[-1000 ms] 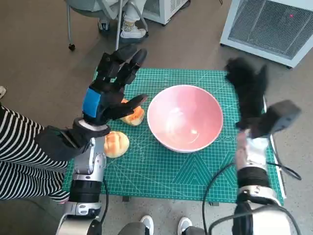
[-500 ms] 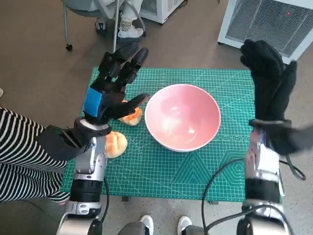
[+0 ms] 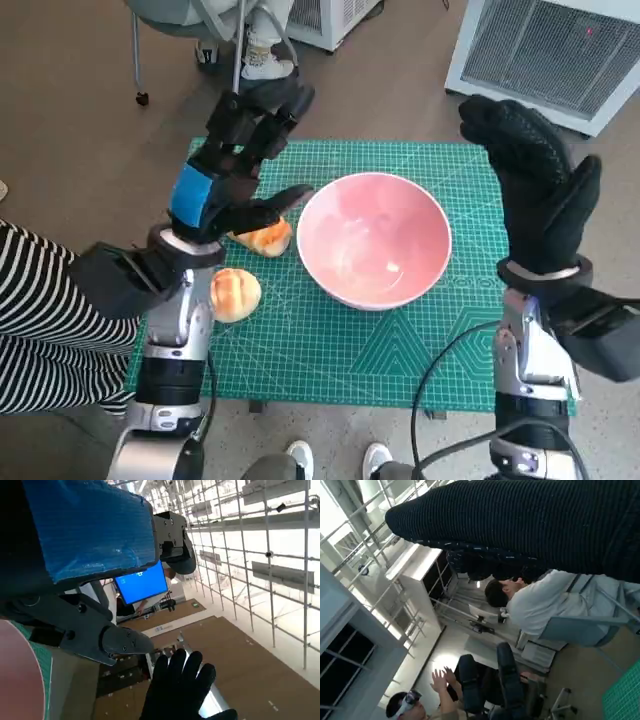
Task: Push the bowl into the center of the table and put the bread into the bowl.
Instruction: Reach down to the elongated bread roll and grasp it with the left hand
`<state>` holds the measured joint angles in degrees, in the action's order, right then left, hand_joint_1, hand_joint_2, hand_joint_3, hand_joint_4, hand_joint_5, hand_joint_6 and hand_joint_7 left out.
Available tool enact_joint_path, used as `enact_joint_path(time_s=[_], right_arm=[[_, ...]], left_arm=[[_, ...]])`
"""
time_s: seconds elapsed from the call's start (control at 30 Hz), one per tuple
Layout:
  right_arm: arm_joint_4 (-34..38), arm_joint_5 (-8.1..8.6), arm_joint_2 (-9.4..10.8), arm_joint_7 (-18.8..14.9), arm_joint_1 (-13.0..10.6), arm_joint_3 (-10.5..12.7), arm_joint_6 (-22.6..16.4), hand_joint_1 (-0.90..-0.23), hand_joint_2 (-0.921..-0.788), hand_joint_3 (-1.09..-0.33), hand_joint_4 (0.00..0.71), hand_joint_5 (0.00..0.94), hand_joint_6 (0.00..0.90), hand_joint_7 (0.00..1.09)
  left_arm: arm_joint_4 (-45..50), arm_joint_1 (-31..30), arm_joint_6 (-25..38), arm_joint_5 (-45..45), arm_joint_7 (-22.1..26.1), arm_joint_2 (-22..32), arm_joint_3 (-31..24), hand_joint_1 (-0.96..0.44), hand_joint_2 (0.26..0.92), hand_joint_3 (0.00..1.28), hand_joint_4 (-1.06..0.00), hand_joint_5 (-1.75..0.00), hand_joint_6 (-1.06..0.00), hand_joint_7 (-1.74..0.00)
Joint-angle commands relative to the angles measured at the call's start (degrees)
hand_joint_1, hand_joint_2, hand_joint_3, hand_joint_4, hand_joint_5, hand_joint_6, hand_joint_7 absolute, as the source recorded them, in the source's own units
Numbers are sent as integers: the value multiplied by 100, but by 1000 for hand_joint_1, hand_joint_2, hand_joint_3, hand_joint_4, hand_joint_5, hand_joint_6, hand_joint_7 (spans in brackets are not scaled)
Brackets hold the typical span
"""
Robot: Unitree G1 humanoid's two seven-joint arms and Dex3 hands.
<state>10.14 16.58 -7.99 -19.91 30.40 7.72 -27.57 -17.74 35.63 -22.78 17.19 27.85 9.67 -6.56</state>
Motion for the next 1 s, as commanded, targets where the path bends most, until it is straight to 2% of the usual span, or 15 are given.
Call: enact_joint_path(time_s=[0.03, 0.3, 0.53, 0.67, 0.8, 1.0], right_arm=[[-265, -84, -40, -6, -223, -79, 132, -716, -921, -713, 182, 10, 161, 294], [-363, -141, -30, 20, -290, -97, 83, -705, -921, -710, 189, 11, 157, 303], [-252, -133, -6, 22, -268, -94, 37, -703, -921, -711, 190, 10, 158, 312], [-217, -137, -3, 55, -254, -78, 51, -698, -921, -715, 195, 11, 161, 321], [-216, -130, 9, 85, -243, -71, 77, -697, -921, -715, 196, 11, 160, 325], [-214, -105, 32, 125, -246, -68, 115, -696, -921, -715, 198, 10, 161, 332]], left_arm=[[-269, 337, -115, -76, 181, 395, -136, -177, 916, 214, -231, -1, 1, -746], [-848, 600, -628, -611, 211, 965, -149, -153, 898, 168, -227, -2, 1, -728], [-1341, 864, -749, -1506, 27, 1662, 33, -38, 870, 68, -204, 0, -52, -629], [-1577, 1065, -555, -1918, 94, 2097, 188, 68, 847, 29, -201, -1, -178, -488], [-1773, 1220, -444, -2169, 158, 2354, 330, 115, 833, 15, -202, -1, -274, -364], [-2173, 1473, -451, -2616, 233, 2639, 667, 104, 805, 2, -226, -2, -395, -196]])
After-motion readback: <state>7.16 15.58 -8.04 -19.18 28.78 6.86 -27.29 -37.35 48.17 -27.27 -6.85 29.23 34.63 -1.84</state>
